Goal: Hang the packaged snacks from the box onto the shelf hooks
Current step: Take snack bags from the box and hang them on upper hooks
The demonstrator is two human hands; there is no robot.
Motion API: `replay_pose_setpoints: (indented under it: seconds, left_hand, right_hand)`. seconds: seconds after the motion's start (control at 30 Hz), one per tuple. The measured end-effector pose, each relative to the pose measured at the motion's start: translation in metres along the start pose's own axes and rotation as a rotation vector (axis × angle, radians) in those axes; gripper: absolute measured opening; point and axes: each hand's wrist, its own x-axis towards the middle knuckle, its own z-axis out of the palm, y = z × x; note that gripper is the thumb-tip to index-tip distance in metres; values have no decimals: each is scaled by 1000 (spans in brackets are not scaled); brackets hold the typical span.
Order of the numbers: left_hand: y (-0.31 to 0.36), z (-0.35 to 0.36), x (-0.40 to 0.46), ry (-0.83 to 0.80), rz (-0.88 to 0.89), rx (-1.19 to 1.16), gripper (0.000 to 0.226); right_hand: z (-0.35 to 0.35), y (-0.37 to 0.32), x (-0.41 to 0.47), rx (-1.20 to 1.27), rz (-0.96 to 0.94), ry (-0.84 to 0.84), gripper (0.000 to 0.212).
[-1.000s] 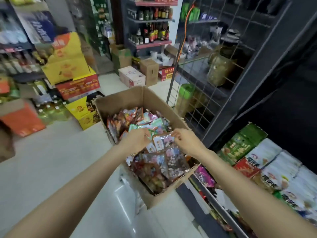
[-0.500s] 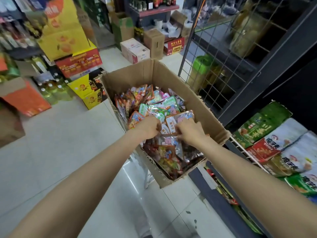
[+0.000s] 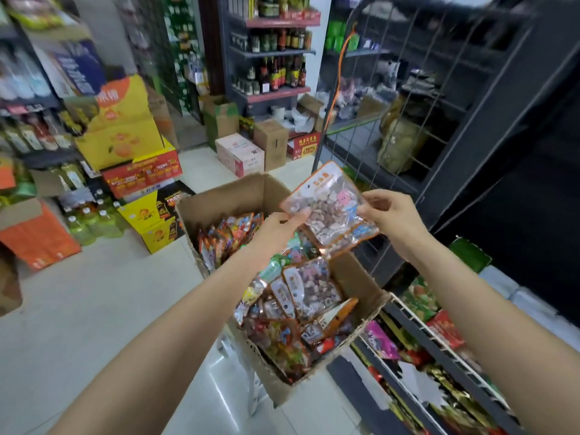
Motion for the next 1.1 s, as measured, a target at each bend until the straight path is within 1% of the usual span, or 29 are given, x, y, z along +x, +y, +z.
replay_pose_setpoints:
  seconds: [0.07,0.1,0.17,0.23,0.37,0.43,0.53,0.6,0.67,0.77,0.9,1.0,1.1]
  left_hand:
    - [34,16,-1,-61,-13,-143,36]
    - [50,25,-2,-74,16,-201,36]
    - [85,44,-8,-69,139,-274,27]
    - [119,63,-19,-48,270,-289,23]
    - [176,117,-46,-89,462,-299,22]
    - [199,148,-60,-116,548,-285,21]
    - [229,202,-87,-182,675,-238,21]
    - [245,241,-111,-242,731,-225,22]
    - [258,277,-134,-304,776,-231,20]
    - [273,325,-167,-402,823,-261,18]
    - [285,379,-201,-503,828,-300,21]
    - [293,409,-215,-474,823,-333,23]
    - [301,428,-218,-362,905,-312,15]
  right_hand:
    - [-18,-20,-3,194,-14,72,20]
    - [-28,-31,-6,273,-23,95,22]
    - [-53,-54,-16,384,-61,130,24]
    - [-82,-76,-28,424,-106,156,31]
    - [-148,-112,-66,303,-211,208,55]
    - [-179,-124,-87,231,-267,252,61]
    - [-227,-137,-118,91,-395,370,66]
    - [-261,-139,-142,-36,-466,479,65]
    - [-293,-139,-165,-88,-487,584,60]
    - [-338,-132,-200,-56,-466,693,49]
    - [-393,-127,-238,-75,-432,792,51]
    - [-425,-131,-261,-137,-435,877,51]
    - [-445,-135,-276,-189,-444,933,52]
